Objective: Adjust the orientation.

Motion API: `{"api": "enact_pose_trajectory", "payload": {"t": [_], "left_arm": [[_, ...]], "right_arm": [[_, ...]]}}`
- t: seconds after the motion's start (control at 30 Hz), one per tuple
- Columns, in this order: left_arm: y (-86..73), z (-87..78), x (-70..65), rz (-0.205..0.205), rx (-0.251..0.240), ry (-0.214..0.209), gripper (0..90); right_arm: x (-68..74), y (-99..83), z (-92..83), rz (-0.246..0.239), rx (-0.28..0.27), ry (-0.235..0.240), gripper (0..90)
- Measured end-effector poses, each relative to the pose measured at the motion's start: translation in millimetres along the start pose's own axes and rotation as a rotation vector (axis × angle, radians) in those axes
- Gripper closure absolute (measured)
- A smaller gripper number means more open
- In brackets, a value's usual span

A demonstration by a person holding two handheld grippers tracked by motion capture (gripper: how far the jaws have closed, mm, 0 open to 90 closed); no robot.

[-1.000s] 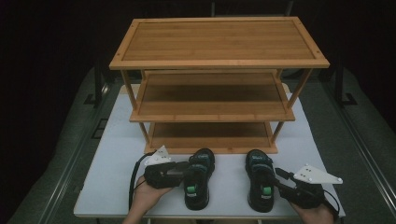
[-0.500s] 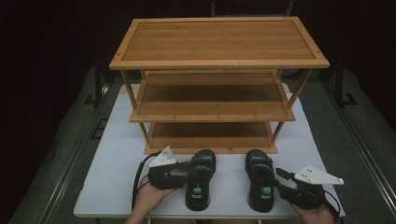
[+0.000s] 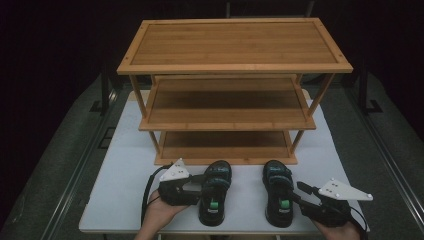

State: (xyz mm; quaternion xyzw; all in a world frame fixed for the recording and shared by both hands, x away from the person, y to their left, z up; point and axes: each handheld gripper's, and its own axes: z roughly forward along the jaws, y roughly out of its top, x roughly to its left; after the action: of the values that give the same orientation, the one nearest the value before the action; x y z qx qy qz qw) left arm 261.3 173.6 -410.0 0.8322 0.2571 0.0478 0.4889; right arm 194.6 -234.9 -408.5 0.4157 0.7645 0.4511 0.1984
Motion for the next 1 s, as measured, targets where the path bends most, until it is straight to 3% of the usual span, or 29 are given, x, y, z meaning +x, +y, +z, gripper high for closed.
{"api": "enact_pose_trajectory", "payload": {"t": [0.53, 1.0], "left_arm": [[-5.8, -10.6, -10.1, -0.010, -0.032, -0.042, 43.1], [-5.0, -16.4, -19.1, -0.001, -0.038, -0.046, 40.3]], "right_arm": [[2.8, 2.0, -5.9, -0.005, -0.017, 0.034, 50.7], [6.0, 1.5, -10.3, 0.001, -0.028, 0.058, 48.5]]}}
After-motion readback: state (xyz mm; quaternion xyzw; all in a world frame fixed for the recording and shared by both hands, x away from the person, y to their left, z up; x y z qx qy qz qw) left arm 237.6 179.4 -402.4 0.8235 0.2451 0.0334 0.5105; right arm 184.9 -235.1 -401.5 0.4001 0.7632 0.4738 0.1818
